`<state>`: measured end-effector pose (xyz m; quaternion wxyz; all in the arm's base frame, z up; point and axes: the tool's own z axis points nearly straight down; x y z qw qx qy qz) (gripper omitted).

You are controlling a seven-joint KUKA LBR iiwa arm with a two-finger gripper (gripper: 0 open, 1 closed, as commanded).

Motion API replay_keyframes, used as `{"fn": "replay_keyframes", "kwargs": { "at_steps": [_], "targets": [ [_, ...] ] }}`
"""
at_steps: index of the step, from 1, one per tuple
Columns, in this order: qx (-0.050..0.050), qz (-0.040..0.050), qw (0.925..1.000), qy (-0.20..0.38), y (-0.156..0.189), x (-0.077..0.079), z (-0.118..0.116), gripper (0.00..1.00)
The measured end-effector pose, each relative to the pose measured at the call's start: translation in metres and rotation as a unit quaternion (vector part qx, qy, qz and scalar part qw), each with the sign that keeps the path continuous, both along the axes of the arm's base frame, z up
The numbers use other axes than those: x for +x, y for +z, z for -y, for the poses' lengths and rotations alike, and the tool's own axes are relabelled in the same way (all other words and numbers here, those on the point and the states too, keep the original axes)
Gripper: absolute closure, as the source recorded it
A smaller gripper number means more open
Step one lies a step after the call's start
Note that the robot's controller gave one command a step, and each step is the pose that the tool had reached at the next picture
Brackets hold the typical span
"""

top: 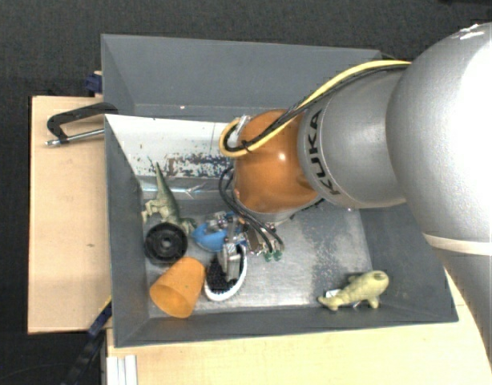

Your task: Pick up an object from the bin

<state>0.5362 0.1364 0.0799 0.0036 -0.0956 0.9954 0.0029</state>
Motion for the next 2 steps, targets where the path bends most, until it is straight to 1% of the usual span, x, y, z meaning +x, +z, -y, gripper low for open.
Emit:
{"fn": "replay_keyframes", "kwargs": {
  "at_steps": [1,2],
  "targets": [
    [0.001,-0.0064,0.9994,-0.034,-0.001,0.05,0.015,1.0],
    [-0.002,0.0045,1.0,0.002,0.132,0.047,0.024,1.0]
  ]
}}
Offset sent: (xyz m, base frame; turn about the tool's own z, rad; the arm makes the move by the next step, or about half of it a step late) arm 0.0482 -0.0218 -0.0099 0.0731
